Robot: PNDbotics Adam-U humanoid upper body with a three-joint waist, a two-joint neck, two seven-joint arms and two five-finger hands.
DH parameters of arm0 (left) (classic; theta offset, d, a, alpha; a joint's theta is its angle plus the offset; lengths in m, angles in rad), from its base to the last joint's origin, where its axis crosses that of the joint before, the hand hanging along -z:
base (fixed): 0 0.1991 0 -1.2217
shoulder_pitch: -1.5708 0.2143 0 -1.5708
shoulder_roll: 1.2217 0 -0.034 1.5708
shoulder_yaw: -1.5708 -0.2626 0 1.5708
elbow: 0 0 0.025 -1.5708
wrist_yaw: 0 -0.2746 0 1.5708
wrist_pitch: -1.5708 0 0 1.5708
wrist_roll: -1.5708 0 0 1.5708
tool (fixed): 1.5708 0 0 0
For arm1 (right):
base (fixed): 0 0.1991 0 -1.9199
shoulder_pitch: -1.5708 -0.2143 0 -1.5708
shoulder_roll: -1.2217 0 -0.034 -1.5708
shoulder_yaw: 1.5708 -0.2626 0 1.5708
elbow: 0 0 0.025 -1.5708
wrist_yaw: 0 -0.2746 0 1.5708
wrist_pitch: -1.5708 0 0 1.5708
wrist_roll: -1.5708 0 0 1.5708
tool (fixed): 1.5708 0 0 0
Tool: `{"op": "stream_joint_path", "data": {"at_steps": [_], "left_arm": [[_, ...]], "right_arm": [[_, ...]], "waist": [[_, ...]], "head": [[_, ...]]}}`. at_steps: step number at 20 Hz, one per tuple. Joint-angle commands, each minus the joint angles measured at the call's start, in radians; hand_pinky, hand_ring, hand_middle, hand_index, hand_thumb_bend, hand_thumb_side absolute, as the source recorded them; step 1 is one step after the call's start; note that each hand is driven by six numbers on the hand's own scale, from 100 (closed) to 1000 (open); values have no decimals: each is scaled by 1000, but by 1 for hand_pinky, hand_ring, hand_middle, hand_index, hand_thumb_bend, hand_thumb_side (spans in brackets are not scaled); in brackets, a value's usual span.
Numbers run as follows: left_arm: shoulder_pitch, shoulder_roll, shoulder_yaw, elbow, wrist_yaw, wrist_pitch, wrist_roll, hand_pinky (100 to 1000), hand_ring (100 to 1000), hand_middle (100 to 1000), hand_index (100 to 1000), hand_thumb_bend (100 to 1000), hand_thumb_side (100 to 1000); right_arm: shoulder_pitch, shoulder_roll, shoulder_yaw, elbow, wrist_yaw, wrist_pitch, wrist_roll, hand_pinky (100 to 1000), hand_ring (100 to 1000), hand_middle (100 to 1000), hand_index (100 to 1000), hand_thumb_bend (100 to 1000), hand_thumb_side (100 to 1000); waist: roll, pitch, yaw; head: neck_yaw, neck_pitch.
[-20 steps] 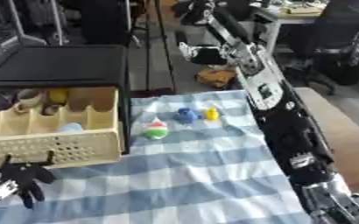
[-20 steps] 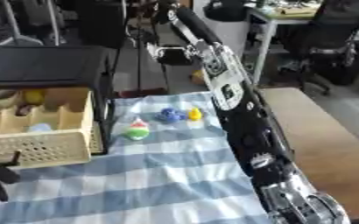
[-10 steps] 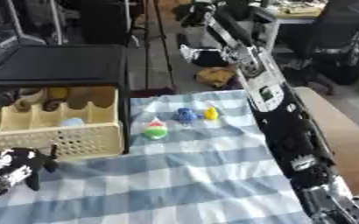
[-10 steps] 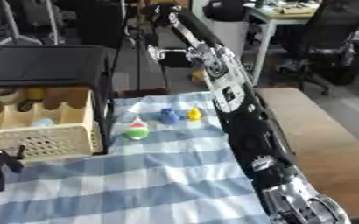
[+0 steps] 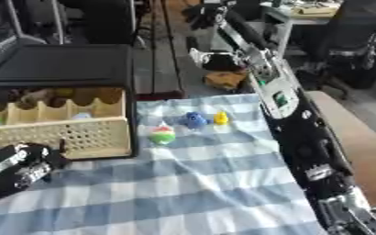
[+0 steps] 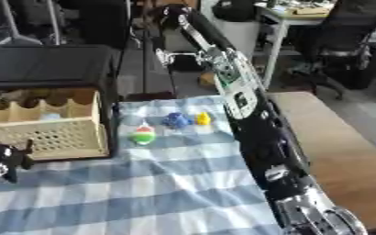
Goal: Pick up objects from table and place into drawer.
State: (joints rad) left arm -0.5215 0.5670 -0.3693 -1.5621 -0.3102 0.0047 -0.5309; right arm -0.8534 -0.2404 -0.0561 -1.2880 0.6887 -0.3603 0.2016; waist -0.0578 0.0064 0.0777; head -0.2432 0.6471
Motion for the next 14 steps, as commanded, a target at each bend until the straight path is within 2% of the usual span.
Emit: {"op": "stream_joint_path", "data": {"at_steps": [1,14], "left_arm": [[-37,-9,3,36,-68,-13,12,646,731,793,778,100,1000],[-121,-74,22,160,-310,-51,95,648,714,770,781,100,1000]], "right_arm": [[-18,-8,-7,-23,-6,-3,2,732,700,709,855,100,100],[-20,3,-5,-28,-13,-10,11,733,700,707,854,100,100]], "waist": [[3,-6,-6],[1,7,-31]], "head": [[7,-14],[23,-21]]}}
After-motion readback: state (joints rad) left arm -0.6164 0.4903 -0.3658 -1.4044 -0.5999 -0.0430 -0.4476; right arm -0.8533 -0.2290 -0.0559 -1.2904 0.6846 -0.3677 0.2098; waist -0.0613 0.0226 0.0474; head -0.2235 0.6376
